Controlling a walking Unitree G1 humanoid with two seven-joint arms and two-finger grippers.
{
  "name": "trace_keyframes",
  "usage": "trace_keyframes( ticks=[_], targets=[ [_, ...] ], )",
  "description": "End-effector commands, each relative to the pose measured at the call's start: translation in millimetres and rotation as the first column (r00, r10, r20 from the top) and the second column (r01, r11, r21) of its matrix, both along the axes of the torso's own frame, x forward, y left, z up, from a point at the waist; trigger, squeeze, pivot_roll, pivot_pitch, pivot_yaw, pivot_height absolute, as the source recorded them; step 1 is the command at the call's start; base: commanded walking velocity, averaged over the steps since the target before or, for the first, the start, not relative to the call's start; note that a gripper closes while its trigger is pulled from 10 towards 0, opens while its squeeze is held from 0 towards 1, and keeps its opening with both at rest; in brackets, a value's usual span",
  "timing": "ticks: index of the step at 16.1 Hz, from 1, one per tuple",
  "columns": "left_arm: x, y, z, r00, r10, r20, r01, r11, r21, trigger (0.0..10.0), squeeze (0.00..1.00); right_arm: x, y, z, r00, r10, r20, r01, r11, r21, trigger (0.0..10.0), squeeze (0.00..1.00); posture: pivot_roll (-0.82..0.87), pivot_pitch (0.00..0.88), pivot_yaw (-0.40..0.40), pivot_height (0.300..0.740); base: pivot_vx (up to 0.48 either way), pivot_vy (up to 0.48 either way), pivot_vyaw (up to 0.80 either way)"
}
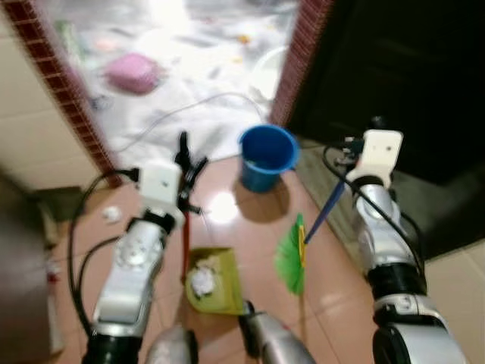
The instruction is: Sweep floor
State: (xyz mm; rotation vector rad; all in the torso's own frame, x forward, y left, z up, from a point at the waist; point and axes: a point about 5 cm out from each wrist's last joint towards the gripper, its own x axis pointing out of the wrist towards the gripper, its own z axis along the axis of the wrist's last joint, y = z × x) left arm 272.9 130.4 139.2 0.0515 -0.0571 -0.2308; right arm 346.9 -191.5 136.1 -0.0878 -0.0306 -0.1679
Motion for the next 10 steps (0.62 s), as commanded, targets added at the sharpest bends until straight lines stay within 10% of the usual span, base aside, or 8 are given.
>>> trace_keyframes(
  ticks=[1,10],
  targets=[
    [-0.9,-8.9,9.5,0.999,-0.032,0.043,0.035,0.998,-0.058,10.0,0.00,-1.4,-1.3,-4.7,1.000,-0.003,-0.024,0.003,1.000,-0.009,10.0,0.00,-0.02,0.161,-0.041,0.740,0.000,0.000,-0.80],
    [3.2,-2.2,16.7,0.997,0.027,0.071,-0.019,0.994,-0.110,10.0,0.00,-3.0,3.2,-7.6,0.999,0.032,-0.034,-0.033,0.999,-0.007,10.0,0.00,-0.03,0.171,-0.043,0.740,0.000,-0.190,-0.15]
  ],
)
